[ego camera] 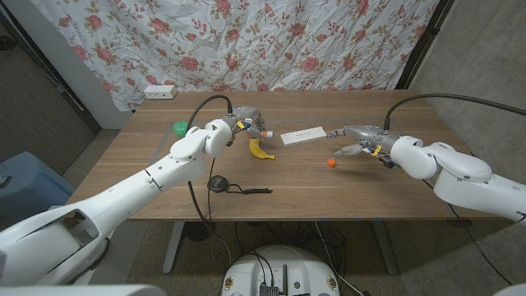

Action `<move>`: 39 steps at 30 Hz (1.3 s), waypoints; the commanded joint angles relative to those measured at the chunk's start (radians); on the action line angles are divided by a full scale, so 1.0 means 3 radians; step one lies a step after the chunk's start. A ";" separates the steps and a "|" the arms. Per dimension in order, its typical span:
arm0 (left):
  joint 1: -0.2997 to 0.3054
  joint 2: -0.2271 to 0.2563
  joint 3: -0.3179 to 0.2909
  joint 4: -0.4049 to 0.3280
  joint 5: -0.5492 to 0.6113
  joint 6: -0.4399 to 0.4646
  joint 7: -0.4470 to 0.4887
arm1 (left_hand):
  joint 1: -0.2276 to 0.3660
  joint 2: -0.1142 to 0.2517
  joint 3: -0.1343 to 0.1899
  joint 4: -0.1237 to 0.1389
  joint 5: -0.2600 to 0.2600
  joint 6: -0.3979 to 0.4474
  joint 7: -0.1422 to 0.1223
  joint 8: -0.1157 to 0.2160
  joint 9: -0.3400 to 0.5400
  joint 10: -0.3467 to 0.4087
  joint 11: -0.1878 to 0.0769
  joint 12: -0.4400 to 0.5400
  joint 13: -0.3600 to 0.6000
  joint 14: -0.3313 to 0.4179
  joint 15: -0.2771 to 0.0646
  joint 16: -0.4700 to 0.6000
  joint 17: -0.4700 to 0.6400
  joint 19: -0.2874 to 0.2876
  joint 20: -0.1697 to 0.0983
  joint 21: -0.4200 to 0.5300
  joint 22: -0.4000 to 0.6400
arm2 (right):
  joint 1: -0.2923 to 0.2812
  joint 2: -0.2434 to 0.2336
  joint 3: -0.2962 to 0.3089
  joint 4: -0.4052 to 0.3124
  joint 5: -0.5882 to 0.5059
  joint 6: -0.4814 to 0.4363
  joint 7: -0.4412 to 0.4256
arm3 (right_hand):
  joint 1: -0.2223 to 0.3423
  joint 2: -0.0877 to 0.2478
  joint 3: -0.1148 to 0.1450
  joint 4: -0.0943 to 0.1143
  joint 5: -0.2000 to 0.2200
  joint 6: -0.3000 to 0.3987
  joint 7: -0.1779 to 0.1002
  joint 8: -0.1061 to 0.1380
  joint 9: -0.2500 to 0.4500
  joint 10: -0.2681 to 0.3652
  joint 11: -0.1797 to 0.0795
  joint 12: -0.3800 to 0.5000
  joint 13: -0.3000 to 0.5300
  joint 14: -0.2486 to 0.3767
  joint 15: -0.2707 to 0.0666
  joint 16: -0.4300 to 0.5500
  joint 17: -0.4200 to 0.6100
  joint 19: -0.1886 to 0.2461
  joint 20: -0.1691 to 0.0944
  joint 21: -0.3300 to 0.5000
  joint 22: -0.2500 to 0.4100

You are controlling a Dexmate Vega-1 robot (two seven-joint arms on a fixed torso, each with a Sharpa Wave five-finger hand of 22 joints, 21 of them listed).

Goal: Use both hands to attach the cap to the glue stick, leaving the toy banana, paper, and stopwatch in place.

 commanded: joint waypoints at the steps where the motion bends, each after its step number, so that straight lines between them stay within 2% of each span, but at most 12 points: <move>1: -0.0029 -0.0068 0.0026 0.0071 -0.0064 -0.0005 0.0012 | -0.0027 0.0083 0.0002 0.0019 0.0022 0.0326 -0.0049 0.0020 0.0089 0.0096 -0.0115 0.0011 0.0008 -0.0018 -0.0493 -0.0001 0.0010 -0.0018 -0.0150 0.0003 0.0009 | 0.0217 0.0083 -0.0212 0.0056 -0.0326 0.0018 0.0303 | 0.0031 -0.0020 0.0024 0.0013 -0.0013 0.0050 -0.0019 0.0034 0.0012 0.0069 -0.0010 0.0032 0.0016 0.0049 -0.0019 0.0025 0.0005 0.0038 -0.0006 0.0020 0.0007; 15: -0.0076 -0.0076 0.0074 0.0101 -0.0085 -0.0043 0.0005 | -0.0045 0.0094 -0.0012 0.0022 0.0023 0.0313 -0.0048 0.0015 0.0091 0.0069 -0.0114 0.0008 0.0007 -0.0016 -0.0489 0.0004 0.0011 -0.0021 -0.0146 0.0009 0.0010 | 0.0356 0.0249 -0.0416 0.0082 -0.0773 0.0039 0.0680 | 0.0018 -0.0044 0.0004 0.0049 -0.0040 0.0094 -0.0062 0.0028 0.0012 0.0177 -0.0047 0.0045 0.0019 0.0137 -0.0055 0.0052 0.0009 0.0065 0.0003 0.0020 0.0008; 27: -0.0078 -0.0080 0.0080 0.0081 -0.0064 0.0038 -0.0011 | -0.0052 0.0105 -0.0018 0.0023 0.0024 0.0317 -0.0050 0.0015 0.0089 0.0069 -0.0114 0.0012 0.0008 -0.0017 -0.0490 0.0004 0.0011 -0.0018 -0.0140 0.0013 0.0010 | 0.0334 0.0341 -0.0442 0.0155 -0.0974 0.0059 0.0729 | 0.0076 -0.0042 0.0018 0.0043 -0.0053 0.0166 -0.0098 0.0040 0.0014 0.0294 -0.0063 0.0060 0.0022 0.0238 -0.0092 0.0081 0.0008 0.0116 -0.0005 0.0030 0.0008; 31: -0.0094 -0.0080 0.0091 0.0104 -0.0073 0.0007 -0.0011 | -0.0054 0.0107 -0.0020 0.0023 0.0025 0.0324 -0.0046 0.0019 0.0090 0.0070 -0.0113 0.0014 0.0009 -0.0017 -0.0490 0.0005 0.0011 -0.0017 -0.0141 0.0014 0.0010 | 0.0360 0.0384 -0.0472 0.0212 -0.1040 0.0098 0.0748 | 0.0106 -0.0040 0.0025 0.0038 -0.0059 0.0174 -0.0109 0.0036 0.0014 0.0342 -0.0103 0.0065 0.0023 0.0269 -0.0112 0.0088 0.0008 0.0128 -0.0008 0.0029 0.0008; 39: -0.0113 -0.0091 0.0105 0.0120 -0.0076 0.0013 -0.0024 | -0.0056 0.0115 -0.0022 0.0021 0.0025 0.0333 -0.0052 0.0023 0.0091 0.0073 -0.0113 0.0017 0.0009 -0.0018 -0.0492 0.0005 0.0011 -0.0017 -0.0140 0.0015 0.0010 | 0.0388 0.0461 -0.0517 0.0288 -0.1158 0.0111 0.0800 | 0.0176 -0.0045 0.0039 0.0027 -0.0076 0.0231 -0.0128 0.0049 0.0014 0.0446 -0.0127 0.0076 0.0023 0.0338 -0.0146 0.0105 0.0005 0.0175 -0.0031 0.0035 0.0007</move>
